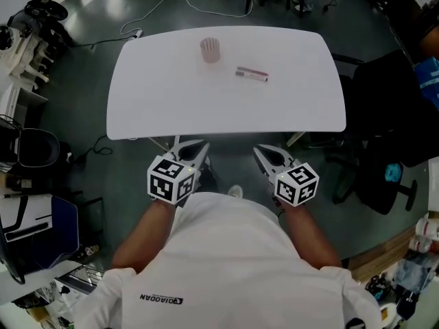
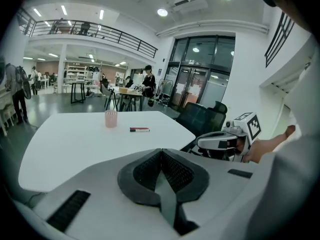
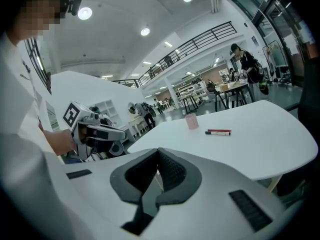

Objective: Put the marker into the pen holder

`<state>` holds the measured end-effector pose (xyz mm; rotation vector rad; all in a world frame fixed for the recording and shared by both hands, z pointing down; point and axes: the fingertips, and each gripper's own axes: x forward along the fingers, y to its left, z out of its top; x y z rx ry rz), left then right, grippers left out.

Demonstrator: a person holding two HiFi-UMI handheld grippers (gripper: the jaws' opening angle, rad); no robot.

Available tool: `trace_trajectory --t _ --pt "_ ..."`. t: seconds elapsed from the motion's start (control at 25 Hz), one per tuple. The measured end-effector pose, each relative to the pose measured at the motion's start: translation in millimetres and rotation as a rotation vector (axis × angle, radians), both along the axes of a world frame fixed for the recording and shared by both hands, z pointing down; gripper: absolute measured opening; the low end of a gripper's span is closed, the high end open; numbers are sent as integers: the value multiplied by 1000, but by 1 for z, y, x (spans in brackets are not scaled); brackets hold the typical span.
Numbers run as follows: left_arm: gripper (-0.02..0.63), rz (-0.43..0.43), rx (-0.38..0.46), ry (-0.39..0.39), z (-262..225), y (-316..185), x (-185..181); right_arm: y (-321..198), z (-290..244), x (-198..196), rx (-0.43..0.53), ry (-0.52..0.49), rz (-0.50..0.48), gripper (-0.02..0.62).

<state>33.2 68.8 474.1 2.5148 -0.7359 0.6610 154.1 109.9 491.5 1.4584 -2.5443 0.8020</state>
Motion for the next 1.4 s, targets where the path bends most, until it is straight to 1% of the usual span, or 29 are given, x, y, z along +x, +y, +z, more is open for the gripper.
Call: trace_trajectory --t 0.16,0.48,0.56,0.68,0.88,1.12,1.28,1.4 --pt "29 -8 6 14 -3 -18 -2 -18 -1 -3 1 2 -3 18" --pt "29 -40 -23 19 5 -77 -25 -76 -2 -22 -15 34 -29 18" --pt "29 -34 -18 3 8 -95 -28 -95 -1 -25 -22 46 -30 18" --pt "29 -1 5 -39 12 -121 -30 -124 1 -28 -41 50 -25 18" --pt "29 21 -10 -27 19 -165 -39 -168 3 -37 -64 75 -17 18" --pt "29 67 -19 -23 30 -210 -50 -214 9 -48 -76 168 -14 18" --pt "29 107 -40 -37 42 -233 -62 -243 23 -49 -101 291 -25 18" --pt "29 143 -63 -54 55 -247 -67 -263 42 -36 -134 409 -17 18"
